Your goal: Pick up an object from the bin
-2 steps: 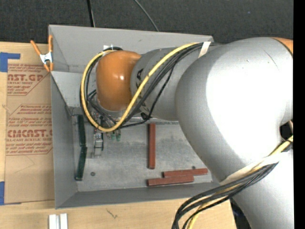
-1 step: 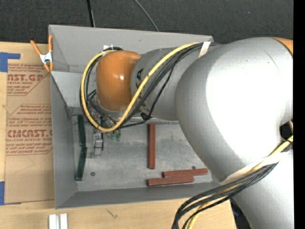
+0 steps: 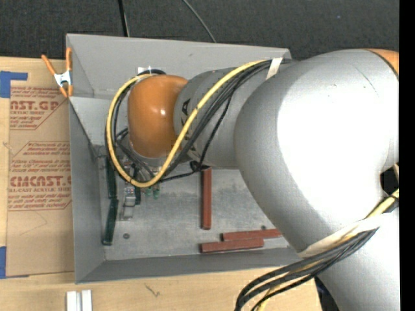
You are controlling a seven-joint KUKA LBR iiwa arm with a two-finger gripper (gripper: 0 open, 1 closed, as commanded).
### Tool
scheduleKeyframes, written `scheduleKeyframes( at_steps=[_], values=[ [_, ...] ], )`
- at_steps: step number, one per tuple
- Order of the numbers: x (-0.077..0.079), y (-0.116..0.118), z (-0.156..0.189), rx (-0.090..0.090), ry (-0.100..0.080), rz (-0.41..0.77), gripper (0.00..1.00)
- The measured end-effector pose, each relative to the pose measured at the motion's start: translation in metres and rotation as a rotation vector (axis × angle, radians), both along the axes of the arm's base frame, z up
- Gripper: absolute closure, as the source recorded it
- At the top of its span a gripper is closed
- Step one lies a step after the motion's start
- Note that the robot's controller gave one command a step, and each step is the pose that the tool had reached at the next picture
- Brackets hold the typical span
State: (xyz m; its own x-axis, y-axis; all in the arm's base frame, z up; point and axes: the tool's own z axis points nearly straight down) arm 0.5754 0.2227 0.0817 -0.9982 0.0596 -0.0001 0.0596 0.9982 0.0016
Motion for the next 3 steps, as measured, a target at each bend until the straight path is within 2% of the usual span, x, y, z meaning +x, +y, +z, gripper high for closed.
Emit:
scheduleKeyframes(
  at_steps=[1,2,3],
  values=[
    [0.008,0.015,0.021,-0.002,-0.001,0.037,0.00],
    [-0.020,0.022,-0.008,0.000,-0.001,-0.153,1.00],
    [-0.020,0.022,-0.008,0.001,-0.001,-0.154,0.00]
  ],
)
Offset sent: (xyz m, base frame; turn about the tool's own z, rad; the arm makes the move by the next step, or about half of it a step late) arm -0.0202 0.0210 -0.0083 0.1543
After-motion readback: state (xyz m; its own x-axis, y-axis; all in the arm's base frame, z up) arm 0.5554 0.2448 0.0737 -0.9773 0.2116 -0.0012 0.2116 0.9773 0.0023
